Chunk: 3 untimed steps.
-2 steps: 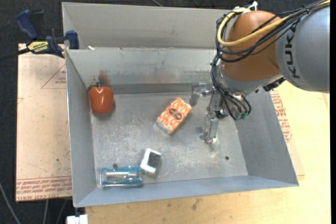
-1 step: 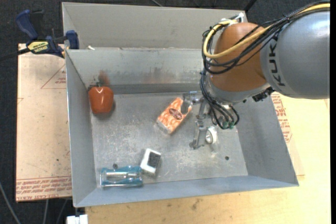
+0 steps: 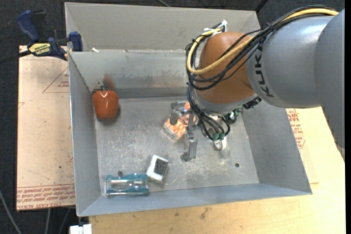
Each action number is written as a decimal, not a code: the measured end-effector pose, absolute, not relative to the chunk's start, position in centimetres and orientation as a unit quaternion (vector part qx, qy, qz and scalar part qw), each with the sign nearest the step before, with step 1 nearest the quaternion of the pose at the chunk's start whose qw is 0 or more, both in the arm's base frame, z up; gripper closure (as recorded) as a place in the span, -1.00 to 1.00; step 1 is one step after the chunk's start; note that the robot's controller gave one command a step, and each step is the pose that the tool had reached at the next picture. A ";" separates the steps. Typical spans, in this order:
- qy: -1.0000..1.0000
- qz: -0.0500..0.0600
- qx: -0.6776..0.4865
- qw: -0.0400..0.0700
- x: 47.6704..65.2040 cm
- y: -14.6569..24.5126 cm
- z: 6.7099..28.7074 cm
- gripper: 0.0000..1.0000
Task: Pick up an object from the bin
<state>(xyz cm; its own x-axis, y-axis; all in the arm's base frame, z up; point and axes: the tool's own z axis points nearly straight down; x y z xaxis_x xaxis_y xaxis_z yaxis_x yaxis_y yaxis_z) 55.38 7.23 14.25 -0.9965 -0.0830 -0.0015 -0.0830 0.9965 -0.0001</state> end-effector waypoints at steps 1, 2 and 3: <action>0.999 0.001 -0.054 0.000 55.4 8.6 13.7 -1.00; 0.999 0.002 -0.050 0.005 58.7 9.2 9.6 -1.00; 0.997 0.002 -0.075 -0.008 57.2 5.4 9.9 -1.00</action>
Offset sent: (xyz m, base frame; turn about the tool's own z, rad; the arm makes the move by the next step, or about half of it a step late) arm 0.0443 0.0163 -0.0725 -0.0026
